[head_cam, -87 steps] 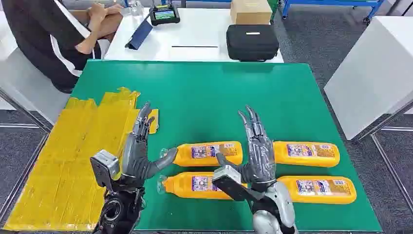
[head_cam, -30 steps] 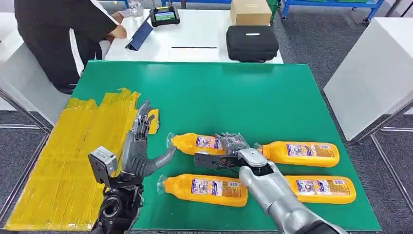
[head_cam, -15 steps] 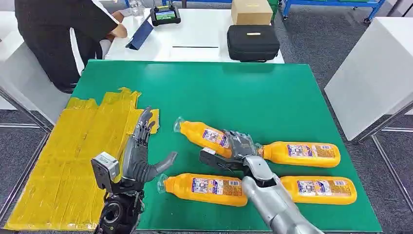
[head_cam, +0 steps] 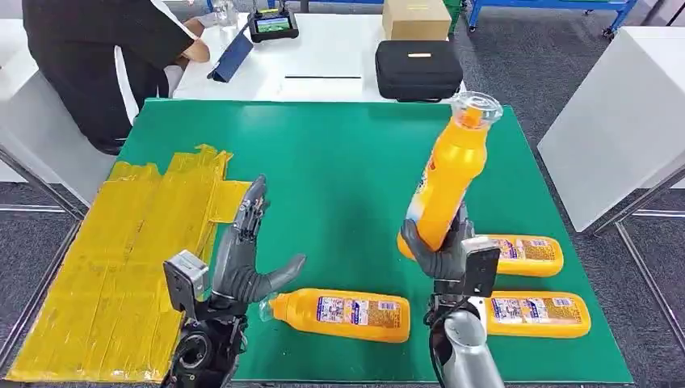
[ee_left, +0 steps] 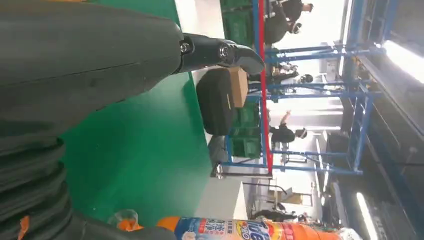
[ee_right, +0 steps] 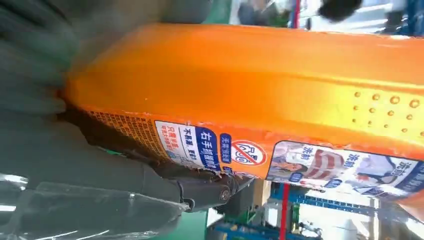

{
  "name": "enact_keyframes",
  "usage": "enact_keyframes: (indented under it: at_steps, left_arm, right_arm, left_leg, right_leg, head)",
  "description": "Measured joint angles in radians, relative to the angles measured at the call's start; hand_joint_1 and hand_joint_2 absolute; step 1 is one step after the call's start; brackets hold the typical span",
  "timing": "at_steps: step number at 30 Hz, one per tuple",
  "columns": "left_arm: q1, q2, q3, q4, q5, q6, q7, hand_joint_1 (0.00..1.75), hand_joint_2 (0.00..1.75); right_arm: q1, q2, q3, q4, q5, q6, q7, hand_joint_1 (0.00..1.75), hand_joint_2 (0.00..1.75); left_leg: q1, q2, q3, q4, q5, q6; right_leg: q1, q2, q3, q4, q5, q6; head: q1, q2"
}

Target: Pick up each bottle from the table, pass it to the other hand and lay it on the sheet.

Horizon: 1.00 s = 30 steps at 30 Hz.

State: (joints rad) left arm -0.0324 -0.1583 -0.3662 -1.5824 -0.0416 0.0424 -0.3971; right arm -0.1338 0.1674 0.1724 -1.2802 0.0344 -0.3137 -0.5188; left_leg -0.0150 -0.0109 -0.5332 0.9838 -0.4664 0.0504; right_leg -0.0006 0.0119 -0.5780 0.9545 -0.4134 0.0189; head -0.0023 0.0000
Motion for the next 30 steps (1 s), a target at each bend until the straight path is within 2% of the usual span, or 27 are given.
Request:
enact_keyframes:
  at_steps: [13,14,15,22,30]
  left_arm:
    - [-0.015,0.002,-0.013,0.015,0.002,-0.001,0.001,0.0,1.75]
    - [-0.026,0.003,-0.016,0.029,0.002,-0.003,0.0,0.0,1.75]
    - [-0.057,0.005,-0.031,0.061,0.012,-0.01,0.0,0.0,1.75]
    - [-0.069,0.005,-0.04,0.078,0.02,-0.031,0.005,0.0,1.75]
    - [-0.093,0.005,-0.038,0.09,0.031,-0.039,0.008,0.0,1.75]
  right_arm:
    - [0.0,0.001,0.002,0.0,-0.011,0.039,-0.006,1.75,1.75]
    - [-0.002,0.001,0.007,0.0,-0.013,0.09,0.0,1.75,1.75]
    - [-0.073,-0.001,0.106,0.115,0.066,0.328,0.024,1.75,1.75]
    - [-0.164,0.021,0.229,0.29,0.166,0.359,-0.004,1.75,1.75]
    - [-0.211,0.041,0.314,0.383,0.211,0.36,-0.013,1.75,1.75]
  left_leg:
    - [0.0,0.0,0.0,0.0,0.0,0.0]
    - [0.0,0.0,-0.001,0.0,0.0,0.0]
    - [0.0,0.0,0.0,0.0,0.0,0.0]
    - [0.0,0.0,-0.001,0.0,0.001,-0.001]
    - [0.0,-0.001,-0.001,0.0,0.001,-0.001]
  right_leg:
    - [0.0,0.0,0.0,0.0,0.0,0.0]
    - [0.0,0.0,0.0,0.001,0.0,0.0]
    - [0.0,0.0,0.0,0.001,0.0,0.0]
    - [0.0,0.0,0.0,0.002,0.0,0.0]
    - [0.0,0.0,-0.001,0.002,0.0,0.0]
  head:
    - [0.0,0.0]
    - [0.0,0.0]
    - [0.0,0.0]
    - [0.0,0.0]
    - [0.0,0.0]
